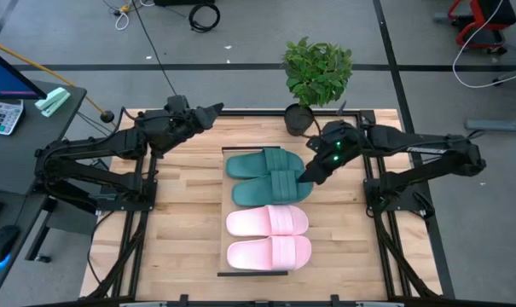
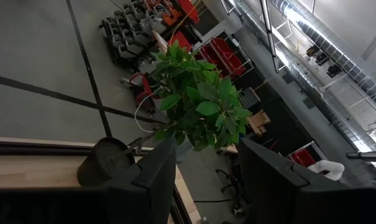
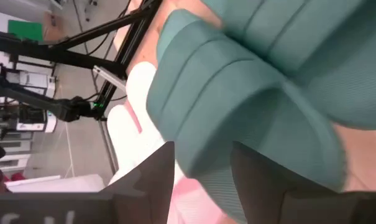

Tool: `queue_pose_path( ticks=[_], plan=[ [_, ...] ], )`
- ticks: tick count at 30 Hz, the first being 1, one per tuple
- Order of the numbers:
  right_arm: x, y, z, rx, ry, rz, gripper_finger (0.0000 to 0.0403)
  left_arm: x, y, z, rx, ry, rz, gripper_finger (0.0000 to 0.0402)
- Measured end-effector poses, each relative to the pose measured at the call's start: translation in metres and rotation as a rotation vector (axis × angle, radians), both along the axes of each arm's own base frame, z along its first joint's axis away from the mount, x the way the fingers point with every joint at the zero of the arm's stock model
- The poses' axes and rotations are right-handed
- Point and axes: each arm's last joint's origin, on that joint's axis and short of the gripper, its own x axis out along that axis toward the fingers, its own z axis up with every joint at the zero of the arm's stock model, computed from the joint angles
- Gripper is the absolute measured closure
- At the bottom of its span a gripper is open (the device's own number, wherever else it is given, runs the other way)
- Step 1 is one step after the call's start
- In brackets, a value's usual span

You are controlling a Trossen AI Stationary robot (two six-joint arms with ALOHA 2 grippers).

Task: Pick and place slides into the shelf
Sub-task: Put the green slide on the shelf

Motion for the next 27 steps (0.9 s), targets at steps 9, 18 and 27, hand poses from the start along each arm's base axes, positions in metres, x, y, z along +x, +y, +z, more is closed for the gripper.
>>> queue_pose_path(
  ticks=[9, 18, 27],
  plan=[
    [0.016, 0.002, -0.005, 0.023, -0.017, -0.005, 0.0241, 0.000, 0.000, 0.000, 0.000, 0.000, 0.000, 0.0223],
    [0.025, -0.001, -0.015, 0.010, 0.032, -0.071, 0.0241, 0.000, 0.000, 0.000, 0.000, 0.001, 0.000, 0.0223],
    [0.026, -0.001, -0.014, 0.016, 0.022, -0.078, 0.0329, 0.000, 0.000, 0.000, 0.000, 0.001, -0.016, 0.0226]
  ],
)
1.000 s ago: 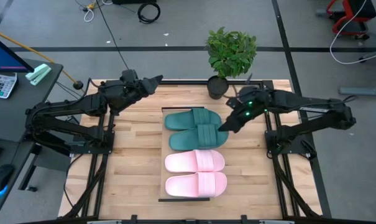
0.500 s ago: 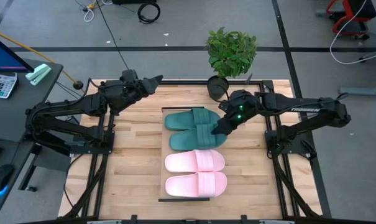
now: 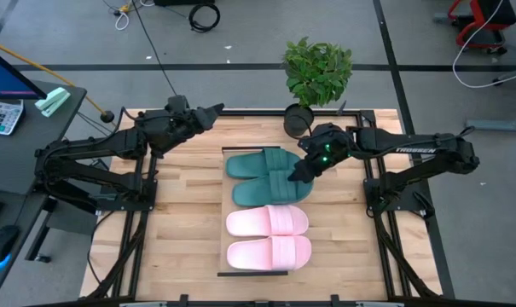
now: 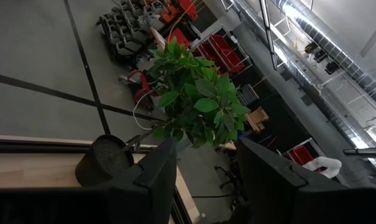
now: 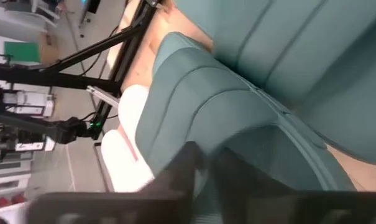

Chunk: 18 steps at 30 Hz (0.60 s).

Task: Pick and place slides into the shelf
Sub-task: Put the green slide on the shelf

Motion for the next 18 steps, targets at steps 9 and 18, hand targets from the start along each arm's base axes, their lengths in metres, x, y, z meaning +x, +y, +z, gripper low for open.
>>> queue_pose_path(
  ticks=[9, 18],
  plan=[
    [-0.008, 0.001, 0.018, 0.031, -0.116, -0.008, 0.0394, 0.000, 0.000, 0.000, 0.000, 0.000, 0.000, 0.0225],
    [0.003, -0.001, 0.019, 0.048, -0.169, -0.052, 0.0396, 0.000, 0.000, 0.000, 0.000, 0.000, 0.000, 0.0224]
  ],
)
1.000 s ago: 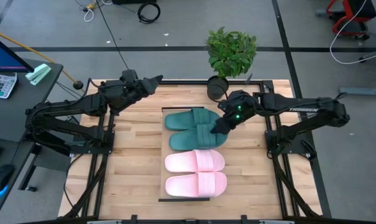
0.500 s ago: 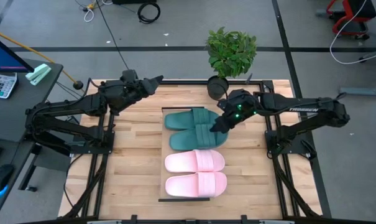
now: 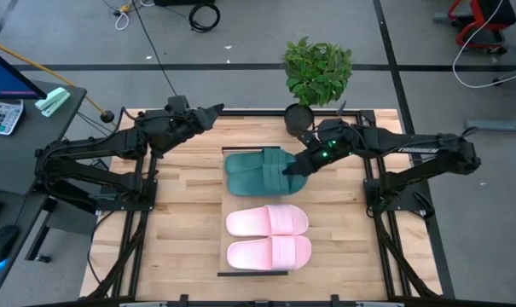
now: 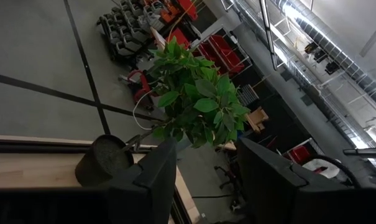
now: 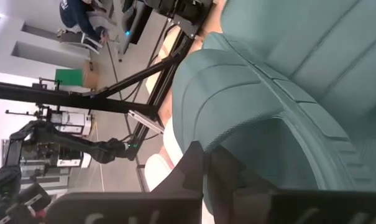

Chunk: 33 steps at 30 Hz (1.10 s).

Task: Pick and place slides into the shelf
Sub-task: Put the green slide on the shelf

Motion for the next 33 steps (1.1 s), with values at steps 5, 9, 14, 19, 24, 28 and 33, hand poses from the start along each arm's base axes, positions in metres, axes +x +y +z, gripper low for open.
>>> queue_pose_path(
  ticks=[5, 9, 14, 19, 24, 28, 33],
  plan=[
    [0.007, 0.000, -0.005, 0.008, 0.007, 0.016, 0.0396, 0.000, 0.000, 0.000, -0.002, -0.002, 0.000, 0.0226],
    [0.012, 0.004, -0.009, 0.015, 0.017, 0.034, 0.0396, 0.000, 0.000, 0.000, -0.003, -0.003, 0.000, 0.0229],
    [0.017, 0.012, -0.013, 0.012, 0.022, 0.056, 0.0396, 0.000, 0.000, 0.000, -0.005, -0.005, 0.000, 0.0226],
    [0.022, 0.014, -0.019, -0.014, 0.041, 0.082, 0.0396, 0.000, 0.000, 0.000, -0.005, -0.006, 0.000, 0.0227],
    [0.023, 0.015, -0.020, 0.017, 0.046, 0.119, 0.0397, 0.000, 0.000, 0.000, -0.006, -0.006, 0.000, 0.0228],
    [0.023, 0.016, -0.020, 0.058, 0.052, 0.140, 0.0398, 0.000, 0.000, 0.000, -0.005, -0.006, 0.000, 0.0228],
    [0.022, 0.017, -0.020, 0.083, 0.053, 0.168, 0.0398, 0.000, 0.000, 0.000, -0.006, -0.006, 0.000, 0.0228]
  ],
)
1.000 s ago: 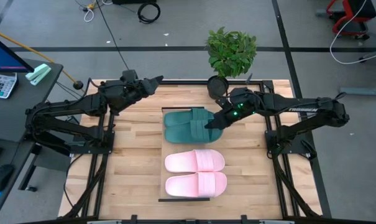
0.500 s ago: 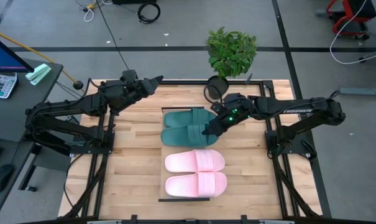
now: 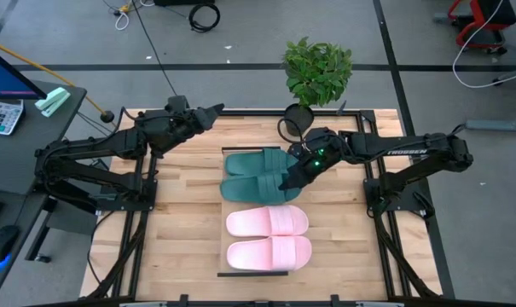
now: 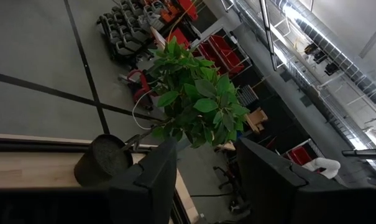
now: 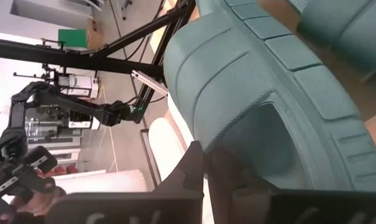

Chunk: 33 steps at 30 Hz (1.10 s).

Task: Pick and place slides into the shelf
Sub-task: Put the green slide on the shelf

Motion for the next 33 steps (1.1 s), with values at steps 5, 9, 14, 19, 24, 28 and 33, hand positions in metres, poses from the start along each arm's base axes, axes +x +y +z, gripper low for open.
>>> queue_pose_path(
  ticks=[5, 9, 14, 19, 24, 28, 33],
  plan=[
    [0.000, 0.001, 0.000, 0.023, 0.002, 0.024, 0.0398, 0.000, 0.000, 0.000, 0.000, 0.000, 0.000, 0.0228],
    [0.000, 0.001, 0.000, 0.024, 0.000, 0.038, 0.0398, 0.000, 0.000, 0.000, 0.000, 0.000, 0.000, 0.0228],
    [0.000, 0.001, 0.000, 0.008, -0.006, 0.040, 0.0398, 0.000, 0.000, 0.000, 0.000, 0.000, 0.000, 0.0228],
    [0.000, 0.001, -0.002, -0.011, -0.005, 0.027, 0.0398, 0.000, 0.000, 0.000, -0.001, -0.001, 0.000, 0.0228],
    [-0.002, 0.000, -0.015, 0.002, 0.046, 0.001, 0.0398, 0.000, 0.000, 0.000, -0.001, -0.001, 0.000, 0.0228],
    [-0.003, -0.001, -0.017, 0.004, 0.049, 0.000, 0.0398, 0.000, 0.000, 0.000, -0.001, -0.001, 0.000, 0.0228],
    [-0.004, -0.004, -0.019, -0.009, 0.057, 0.004, 0.0398, 0.000, 0.000, 0.000, -0.001, -0.001, 0.001, 0.0228]
  ],
)
